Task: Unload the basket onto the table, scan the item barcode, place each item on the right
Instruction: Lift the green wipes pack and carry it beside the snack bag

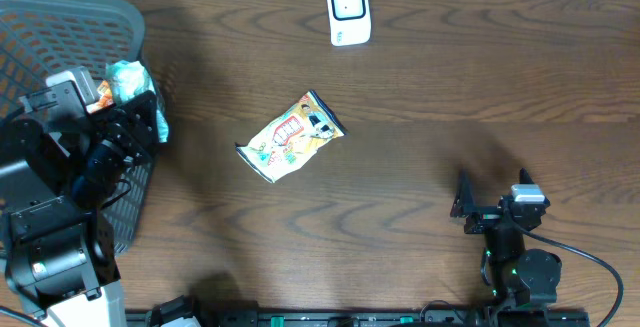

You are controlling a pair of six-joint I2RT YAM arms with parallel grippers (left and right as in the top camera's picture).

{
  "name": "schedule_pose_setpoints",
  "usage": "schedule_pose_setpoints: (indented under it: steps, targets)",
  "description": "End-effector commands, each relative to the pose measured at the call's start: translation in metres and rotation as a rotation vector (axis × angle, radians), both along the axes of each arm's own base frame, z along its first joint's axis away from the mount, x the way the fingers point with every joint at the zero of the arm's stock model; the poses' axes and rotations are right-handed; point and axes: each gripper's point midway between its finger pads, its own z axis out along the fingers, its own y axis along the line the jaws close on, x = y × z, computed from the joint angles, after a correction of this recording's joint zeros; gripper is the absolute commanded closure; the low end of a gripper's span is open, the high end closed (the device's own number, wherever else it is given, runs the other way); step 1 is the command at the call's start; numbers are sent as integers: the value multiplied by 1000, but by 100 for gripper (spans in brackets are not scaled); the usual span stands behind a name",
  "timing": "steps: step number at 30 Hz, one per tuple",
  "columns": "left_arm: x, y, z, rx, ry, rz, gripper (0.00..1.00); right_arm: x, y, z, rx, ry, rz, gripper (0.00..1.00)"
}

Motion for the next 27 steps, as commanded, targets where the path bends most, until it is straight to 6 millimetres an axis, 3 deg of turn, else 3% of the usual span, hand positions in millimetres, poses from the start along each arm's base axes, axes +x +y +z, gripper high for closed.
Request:
schedule_pose_setpoints:
  steps: [1,12,20,27]
  targets:
    - [-1,-10,8,16,-25,-45,67,0,-3,0,-11,0,-14,1]
    - [0,-60,16,28,-63,-212,67,0,-3,0,-11,0,-14,1]
    - [8,-30,13,116,-51,-29,66,0,-3,0,-12,0,-14,1]
    - [5,-2,24,183,-70,126,66,0,-3,0,-11,0,-14,1]
